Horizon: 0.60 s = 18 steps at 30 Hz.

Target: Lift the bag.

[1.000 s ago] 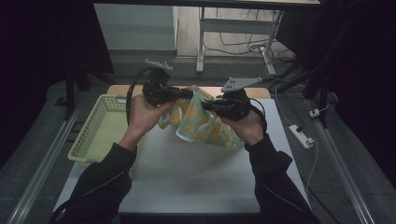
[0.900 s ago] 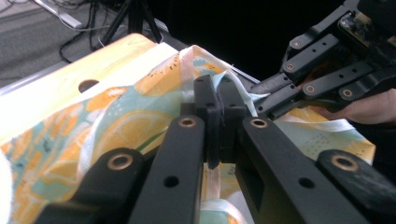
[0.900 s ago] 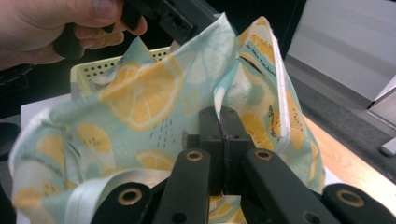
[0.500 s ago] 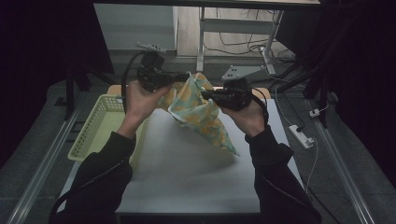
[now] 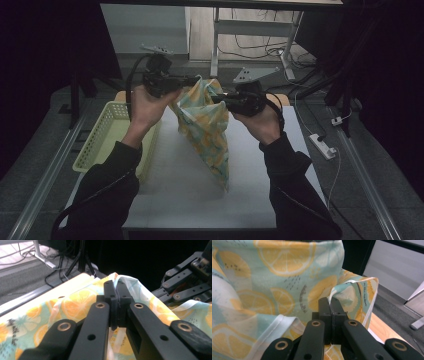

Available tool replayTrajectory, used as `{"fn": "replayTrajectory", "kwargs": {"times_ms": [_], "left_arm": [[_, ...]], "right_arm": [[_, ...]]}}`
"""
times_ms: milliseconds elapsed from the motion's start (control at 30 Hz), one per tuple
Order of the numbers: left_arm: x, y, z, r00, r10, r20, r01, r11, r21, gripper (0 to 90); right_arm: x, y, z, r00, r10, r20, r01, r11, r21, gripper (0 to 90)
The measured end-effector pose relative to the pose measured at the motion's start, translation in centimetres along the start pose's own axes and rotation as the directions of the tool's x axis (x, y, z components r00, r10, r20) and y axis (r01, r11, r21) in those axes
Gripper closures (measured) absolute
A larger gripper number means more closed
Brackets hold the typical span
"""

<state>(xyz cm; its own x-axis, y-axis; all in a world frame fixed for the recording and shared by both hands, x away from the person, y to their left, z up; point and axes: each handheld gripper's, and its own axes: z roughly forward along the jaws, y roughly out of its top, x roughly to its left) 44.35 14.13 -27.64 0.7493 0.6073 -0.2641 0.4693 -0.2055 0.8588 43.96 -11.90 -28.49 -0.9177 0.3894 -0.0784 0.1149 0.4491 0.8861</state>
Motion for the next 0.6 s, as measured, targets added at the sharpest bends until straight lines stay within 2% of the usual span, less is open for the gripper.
{"fn": "replayTrajectory", "kwargs": {"times_ms": [167,600], "left_arm": [[0.4,-1.2,1.6,1.0,0.003,-0.007,-0.003,0.999,0.046,89.1],[1.6,-4.6,4.4,0.9998,-0.018,0.008,0.017,0.9928,0.118,88.7]], "right_arm": [[-0.2,-1.1,1.0,0.9999,0.011,0.006,-0.011,0.999,0.037,89.3],[-0.9,-4.7,3.6,0.9981,0.061,-0.007,-0.06,0.993,0.101,89.1]]}}
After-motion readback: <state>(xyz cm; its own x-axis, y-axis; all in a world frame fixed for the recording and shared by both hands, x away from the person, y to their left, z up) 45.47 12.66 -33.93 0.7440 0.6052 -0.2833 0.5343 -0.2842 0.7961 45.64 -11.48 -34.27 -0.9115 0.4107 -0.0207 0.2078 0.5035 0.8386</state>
